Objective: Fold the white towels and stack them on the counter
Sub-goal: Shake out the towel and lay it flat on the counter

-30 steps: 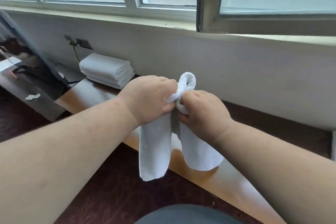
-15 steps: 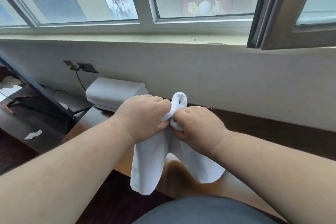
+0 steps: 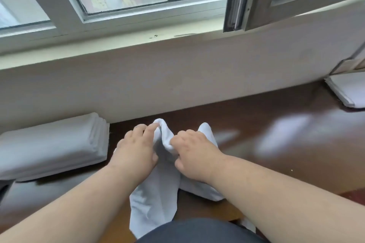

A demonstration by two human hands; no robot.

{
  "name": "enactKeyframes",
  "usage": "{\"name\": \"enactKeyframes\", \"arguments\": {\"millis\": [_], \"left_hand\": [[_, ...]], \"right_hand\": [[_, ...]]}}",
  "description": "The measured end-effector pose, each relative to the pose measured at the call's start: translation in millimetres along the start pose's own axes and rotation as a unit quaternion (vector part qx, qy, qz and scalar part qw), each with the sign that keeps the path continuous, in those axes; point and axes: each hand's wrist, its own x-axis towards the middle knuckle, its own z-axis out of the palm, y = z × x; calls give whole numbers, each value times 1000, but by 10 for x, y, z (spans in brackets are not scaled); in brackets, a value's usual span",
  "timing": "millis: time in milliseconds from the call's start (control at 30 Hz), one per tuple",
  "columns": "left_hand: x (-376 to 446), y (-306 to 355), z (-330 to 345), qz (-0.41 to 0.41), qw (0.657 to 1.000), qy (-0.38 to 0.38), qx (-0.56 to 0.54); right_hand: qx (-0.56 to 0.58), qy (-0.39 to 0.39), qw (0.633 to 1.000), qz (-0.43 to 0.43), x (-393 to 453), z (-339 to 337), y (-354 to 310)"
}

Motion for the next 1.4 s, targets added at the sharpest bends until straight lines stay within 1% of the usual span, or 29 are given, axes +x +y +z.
{"name": "enactKeyframes", "arguments": {"millis": [67, 133, 167, 233, 400, 533, 633, 733, 867, 1000, 1067, 1200, 1300, 1400], "left_hand": [[104, 55, 40, 74, 997, 10, 13], [190, 104, 86, 165, 986, 22, 28], [223, 113, 102, 185, 982, 18, 33], [289, 114, 119, 197, 980, 8, 39], [332, 132, 82, 208, 978, 25, 21], [355, 109, 109, 182, 981, -21, 62], [355, 105, 62, 162, 983, -32, 86], [318, 105, -4, 140, 986, -50, 74], [263, 105, -18, 143, 986, -72, 49], [241, 67, 18, 133, 987, -65, 57], [228, 63, 23, 125, 988, -66, 61], [215, 111, 5, 110, 988, -84, 64], [255, 182, -27, 109, 990, -89, 31], [348, 366, -98, 142, 985, -85, -38]], "right_hand": [[9, -24, 1000, 15, -9, 14, 23], [2, -27, 999, 19, 6, 34, 42], [1, -25, 999, 20, 16, 45, 50], [8, -21, 1000, 19, 29, 67, 79], [4, -34, 999, 10, 76, 92, 198], [9, -53, 999, 11, 126, 53, 261], [-13, -75, 997, 31, 131, -9, 341], [-44, -106, 992, 53, 119, -20, 434], [-46, -141, 988, 45, 146, 56, 504], [-32, -217, 972, 87, 217, 99, 577], [-59, -234, 965, 99, 239, 95, 640], [-101, -221, 966, 86, 295, 36, 716], [-61, -189, 978, 64, 296, 14, 740], [-5, -150, 987, 58, 304, -18, 721]]}}
